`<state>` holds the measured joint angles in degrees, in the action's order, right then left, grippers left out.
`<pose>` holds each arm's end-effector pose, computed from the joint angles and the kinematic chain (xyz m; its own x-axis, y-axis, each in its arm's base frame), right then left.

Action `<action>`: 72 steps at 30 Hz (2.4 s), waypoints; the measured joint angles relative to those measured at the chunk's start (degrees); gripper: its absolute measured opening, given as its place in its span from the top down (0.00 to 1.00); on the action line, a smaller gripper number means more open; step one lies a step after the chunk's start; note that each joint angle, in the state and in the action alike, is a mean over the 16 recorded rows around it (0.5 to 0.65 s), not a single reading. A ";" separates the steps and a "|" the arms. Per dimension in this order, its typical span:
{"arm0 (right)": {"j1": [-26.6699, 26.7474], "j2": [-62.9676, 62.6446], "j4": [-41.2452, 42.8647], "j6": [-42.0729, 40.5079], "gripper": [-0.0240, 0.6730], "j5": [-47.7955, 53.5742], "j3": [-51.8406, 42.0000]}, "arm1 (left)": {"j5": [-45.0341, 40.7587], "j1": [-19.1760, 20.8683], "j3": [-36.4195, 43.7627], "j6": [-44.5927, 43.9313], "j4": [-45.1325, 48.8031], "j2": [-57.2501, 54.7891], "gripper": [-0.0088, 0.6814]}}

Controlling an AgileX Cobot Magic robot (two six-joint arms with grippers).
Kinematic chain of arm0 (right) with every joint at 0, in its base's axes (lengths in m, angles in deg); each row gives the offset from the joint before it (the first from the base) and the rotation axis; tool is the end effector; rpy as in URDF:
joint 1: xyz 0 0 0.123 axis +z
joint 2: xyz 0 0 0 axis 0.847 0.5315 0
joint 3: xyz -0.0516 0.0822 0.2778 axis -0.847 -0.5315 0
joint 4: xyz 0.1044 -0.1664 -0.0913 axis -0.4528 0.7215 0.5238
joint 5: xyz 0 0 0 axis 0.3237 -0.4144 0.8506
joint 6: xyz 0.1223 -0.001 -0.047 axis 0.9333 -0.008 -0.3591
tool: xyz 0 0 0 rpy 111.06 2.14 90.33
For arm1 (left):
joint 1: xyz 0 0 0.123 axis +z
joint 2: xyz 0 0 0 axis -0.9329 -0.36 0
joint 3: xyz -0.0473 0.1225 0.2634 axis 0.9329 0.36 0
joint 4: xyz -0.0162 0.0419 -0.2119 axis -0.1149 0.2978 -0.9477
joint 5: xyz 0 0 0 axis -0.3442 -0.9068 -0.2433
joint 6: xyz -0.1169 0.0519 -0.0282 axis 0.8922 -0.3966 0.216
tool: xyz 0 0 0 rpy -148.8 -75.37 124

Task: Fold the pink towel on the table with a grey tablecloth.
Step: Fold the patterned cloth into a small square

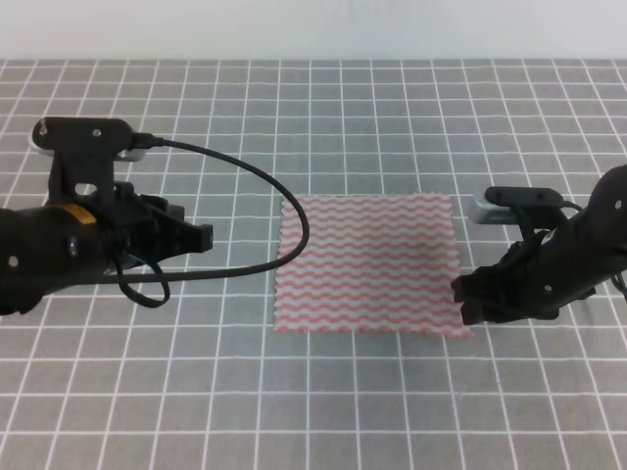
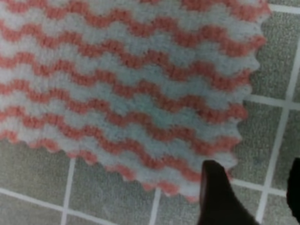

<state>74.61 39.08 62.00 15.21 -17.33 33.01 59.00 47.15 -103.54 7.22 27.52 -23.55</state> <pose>0.3066 0.1248 0.1689 -0.9453 -0.1161 -0.3050 -0.2052 0.9382 0.2787 0.2713 -0.1138 0.2625 -0.5652 0.0923 -0.8198 0.3324 0.9350 -0.1238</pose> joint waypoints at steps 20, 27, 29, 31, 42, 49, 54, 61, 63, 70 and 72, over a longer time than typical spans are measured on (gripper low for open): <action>0.00 1.44 -4.48 -3.87 0.59 0.88 -0.03 | -0.10 0.01 -0.04 0.05 0.00 -0.18 0.99; -0.01 1.36 -4.60 -3.87 0.60 2.71 0.00 | -0.14 0.01 -0.04 0.04 0.00 -0.18 0.99; -0.01 1.36 -4.63 -3.87 0.60 3.32 0.00 | -0.10 0.00 -0.04 0.05 0.00 -0.12 0.99; -0.01 1.36 -4.65 -3.87 0.60 3.78 0.00 | -0.10 0.00 -0.04 0.05 0.00 -0.12 0.99; 0.19 1.88 -5.10 -3.87 0.62 4.31 0.07 | -0.10 0.00 -0.01 0.08 0.00 -0.07 0.99; 1.11 2.80 -5.36 -3.83 0.69 3.60 0.32 | -0.14 0.00 -0.01 0.13 0.01 -0.08 0.99; 1.80 3.43 -5.07 -3.77 0.77 3.42 0.99 | -0.17 0.00 0.00 0.11 0.04 -0.08 0.99; 2.44 4.00 -4.33 -3.68 0.87 4.62 3.12 | -0.16 0.00 0.03 0.04 0.09 -0.08 0.99; 2.52 4.15 -3.90 -3.66 0.89 5.46 4.03 | -0.19 0.00 0.04 0.03 0.11 0.04 0.99; 2.77 4.59 -2.43 -3.64 0.93 8.85 7.26 | -0.35 0.00 0.03 -0.20 0.16 0.00 0.99; 2.78 4.59 -1.88 -3.62 0.94 9.78 8.04 | -0.39 0.00 0.04 -0.69 0.37 0.06 0.99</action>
<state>77.39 43.67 60.12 11.58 -7.55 41.06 58.61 47.14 -103.51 6.52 27.89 -23.49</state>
